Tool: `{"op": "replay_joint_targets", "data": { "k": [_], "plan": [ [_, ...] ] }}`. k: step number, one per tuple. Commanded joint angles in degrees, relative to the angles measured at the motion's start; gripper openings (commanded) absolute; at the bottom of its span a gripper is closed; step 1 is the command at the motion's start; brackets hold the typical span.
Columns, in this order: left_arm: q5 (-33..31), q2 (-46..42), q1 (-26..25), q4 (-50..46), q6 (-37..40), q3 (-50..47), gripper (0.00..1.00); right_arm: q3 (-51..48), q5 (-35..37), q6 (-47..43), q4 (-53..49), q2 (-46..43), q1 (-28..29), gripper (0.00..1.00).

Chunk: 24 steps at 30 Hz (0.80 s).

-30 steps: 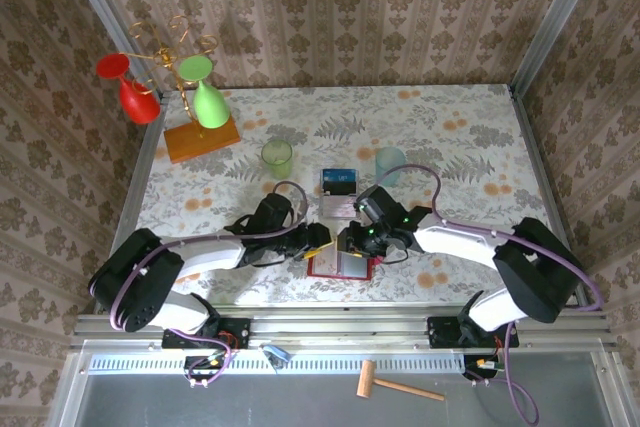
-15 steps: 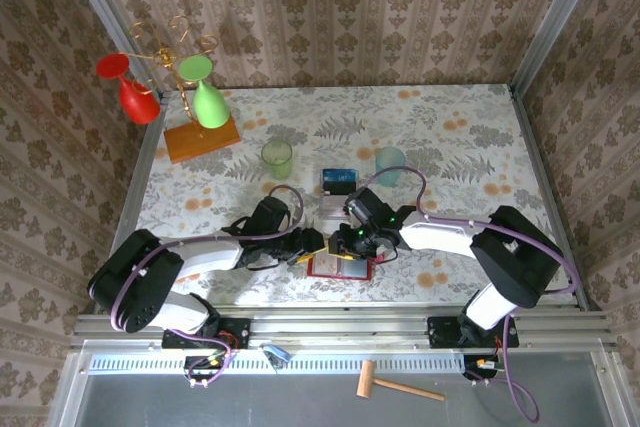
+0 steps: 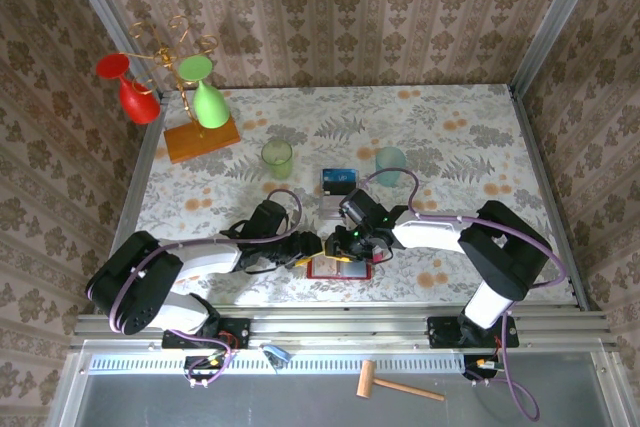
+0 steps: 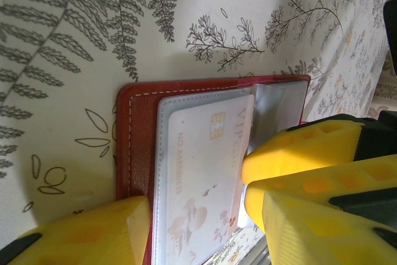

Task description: Take the credit cards out of the card holder

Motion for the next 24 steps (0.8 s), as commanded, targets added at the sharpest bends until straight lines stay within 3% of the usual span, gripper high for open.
{"op": "replay_joint_targets", "data": {
  "k": [1,12,24],
  "plan": [
    [-0.7,-0.7,0.5,-1.3,0.9,-1.2,0.53,1.2,-0.9,0.7,0.2,1.3,0.8,0.29],
    [-0.9,-0.9,0.4,-1.6,0.8,-1.5,0.53,2.3,4.6,-2.4,-9.3,-0.6,0.8,0.29],
    [-1.1,-3.4,0.6,-3.4,0.8,-0.3,0.52,1.6,5.6,-2.0,-7.0,-4.5,0.8,0.29]
  ]
}}
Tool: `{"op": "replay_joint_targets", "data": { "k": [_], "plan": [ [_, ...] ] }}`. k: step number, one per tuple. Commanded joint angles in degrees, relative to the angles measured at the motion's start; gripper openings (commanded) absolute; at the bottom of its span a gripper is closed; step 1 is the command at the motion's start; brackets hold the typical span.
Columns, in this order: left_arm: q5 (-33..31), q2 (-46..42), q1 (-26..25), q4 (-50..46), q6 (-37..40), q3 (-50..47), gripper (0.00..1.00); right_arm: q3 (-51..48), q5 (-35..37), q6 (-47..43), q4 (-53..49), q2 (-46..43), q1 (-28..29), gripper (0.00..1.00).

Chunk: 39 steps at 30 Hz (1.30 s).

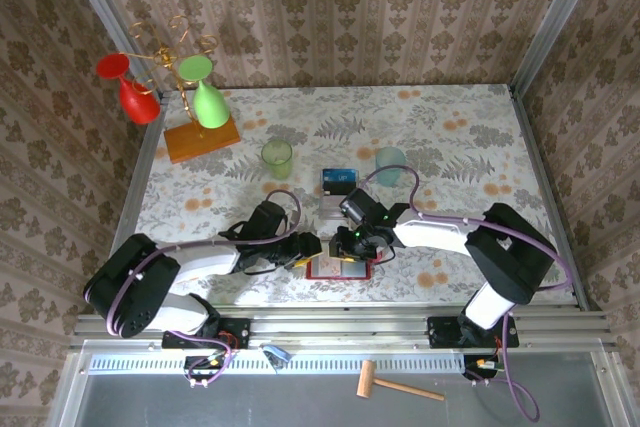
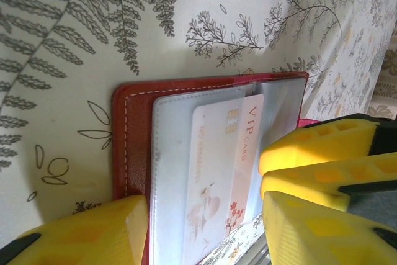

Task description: Take the credit cards out of the card holder

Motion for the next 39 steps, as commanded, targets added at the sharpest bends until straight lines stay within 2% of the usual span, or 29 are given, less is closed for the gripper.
{"op": "replay_joint_targets", "data": {
  "k": [1,6,9,14,22,27,39],
  "plan": [
    [-1.0,-2.3,0.6,-3.6,1.0,0.5,0.52,-0.2,1.9,-0.1,0.1,-2.6,0.4,0.29],
    [-3.4,-5.5,-0.1,-9.0,2.8,3.3,0.51,-0.9,1.9,-0.1,0.1,-2.8,0.3,0.29],
    [-3.5,-6.2,-0.5,-10.0,3.1,4.5,0.45,-1.2,1.7,0.1,0.5,-2.4,0.3,0.29],
    [-2.7,-4.6,-1.3,-7.5,1.9,4.6,0.32,-2.3,1.1,1.0,2.6,-2.2,0.2,0.29],
    [0.0,2.3,-2.9,-1.7,0.3,4.5,0.18,-3.3,0.6,1.2,3.5,-2.0,-0.3,0.28],
    [-2.0,2.6,-3.8,-5.6,1.7,5.4,0.15,-4.8,0.0,1.6,5.2,-2.2,-0.8,0.28],
    [-3.3,2.0,-3.7,-7.9,2.3,4.9,0.10,-6.2,-2.1,2.7,8.7,-1.2,-1.6,0.28]
  ]
}}
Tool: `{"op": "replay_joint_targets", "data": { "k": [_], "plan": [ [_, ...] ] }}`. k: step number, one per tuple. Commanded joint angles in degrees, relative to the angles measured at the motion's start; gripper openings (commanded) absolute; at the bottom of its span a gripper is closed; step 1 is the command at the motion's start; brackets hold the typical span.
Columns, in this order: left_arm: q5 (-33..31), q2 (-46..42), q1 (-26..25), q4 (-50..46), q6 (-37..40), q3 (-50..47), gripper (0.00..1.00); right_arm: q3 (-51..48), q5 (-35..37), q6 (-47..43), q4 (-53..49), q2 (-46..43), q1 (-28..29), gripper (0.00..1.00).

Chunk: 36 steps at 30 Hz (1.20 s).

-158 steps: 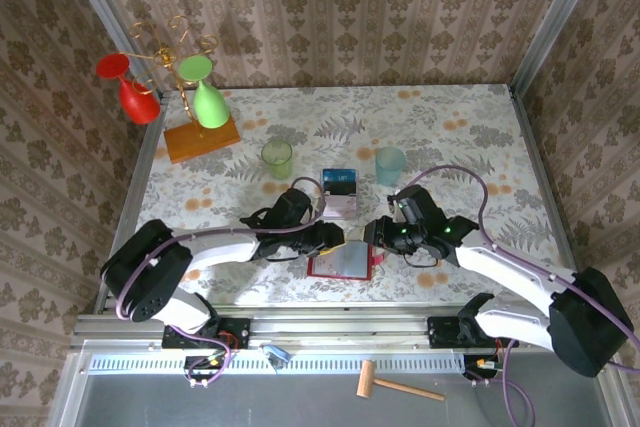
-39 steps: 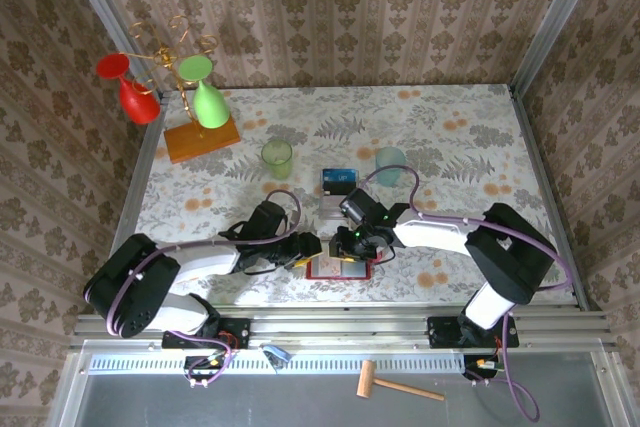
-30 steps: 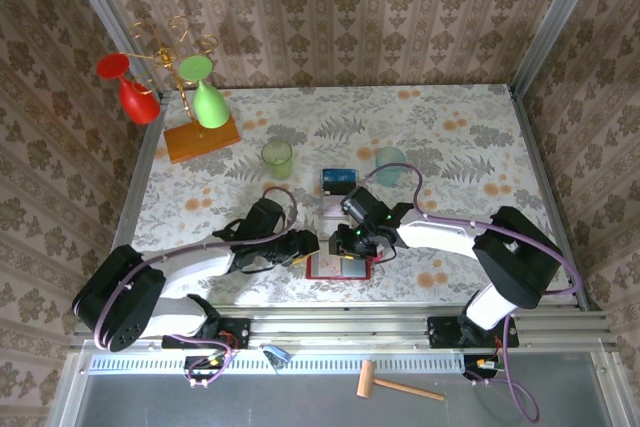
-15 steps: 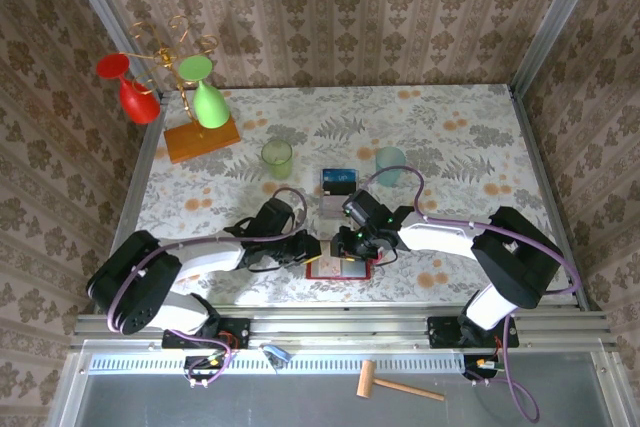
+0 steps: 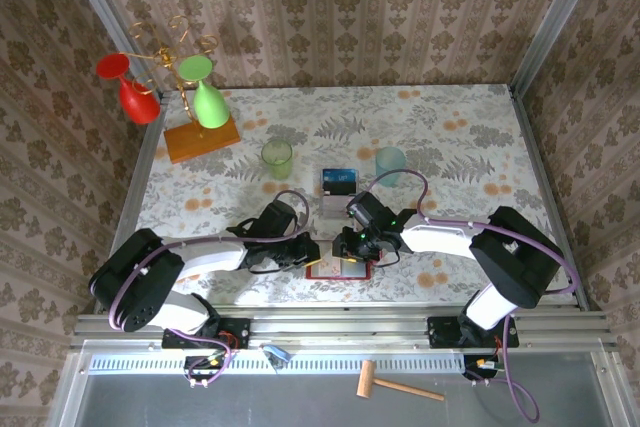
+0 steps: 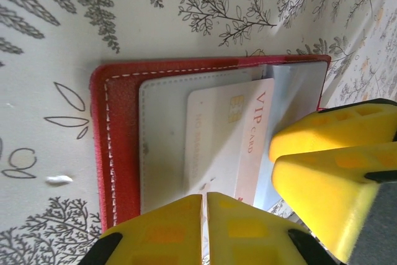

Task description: Take the credit cards out of the card holder

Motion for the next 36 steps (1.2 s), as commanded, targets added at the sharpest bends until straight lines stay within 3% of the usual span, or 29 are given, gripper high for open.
{"op": "replay_joint_targets", "data": {
  "k": [1,36],
  "plan": [
    [-1.1,-0.4,-0.2,-1.8,1.3,0.7,0.09,-1.1,-1.3,0.9,1.7,0.6,-0.4,0.28],
    [-0.9,2.9,0.6,-1.3,1.8,-1.2,0.03,-2.5,-1.4,1.6,2.8,1.5,-1.0,0.28]
  ]
}}
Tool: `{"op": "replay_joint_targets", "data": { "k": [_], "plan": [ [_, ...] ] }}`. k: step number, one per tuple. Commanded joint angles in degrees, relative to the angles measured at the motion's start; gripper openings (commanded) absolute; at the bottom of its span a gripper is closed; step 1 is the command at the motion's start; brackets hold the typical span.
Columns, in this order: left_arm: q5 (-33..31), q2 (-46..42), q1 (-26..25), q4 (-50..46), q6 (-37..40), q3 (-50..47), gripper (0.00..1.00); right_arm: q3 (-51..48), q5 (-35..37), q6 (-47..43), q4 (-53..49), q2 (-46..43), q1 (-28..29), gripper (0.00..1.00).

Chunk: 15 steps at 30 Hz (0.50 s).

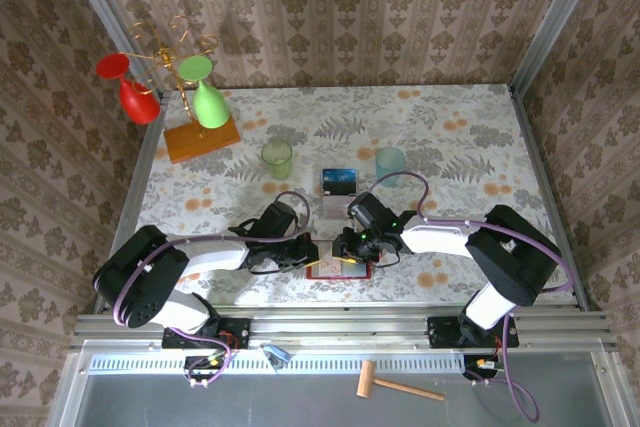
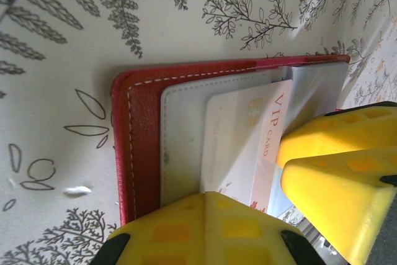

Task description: Take the credit cards out of the card holder

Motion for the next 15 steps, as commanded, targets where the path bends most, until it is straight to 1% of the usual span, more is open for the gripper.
{"op": "replay_joint_targets", "data": {
  "k": [1,12,15],
  "plan": [
    [-0.5,1.3,0.6,-2.2,1.3,-0.9,0.03,-1.1,0.1,0.3,-0.3,0.4,-0.4,0.28],
    [-0.4,1.3,0.6,-3.0,1.7,-0.4,0.03,-2.0,0.8,0.5,0.3,-1.4,-0.7,0.28],
    [-0.4,1.3,0.6,-3.0,1.7,-0.2,0.03,-2.2,-1.2,0.7,2.3,-0.8,-0.8,0.24]
  ]
}}
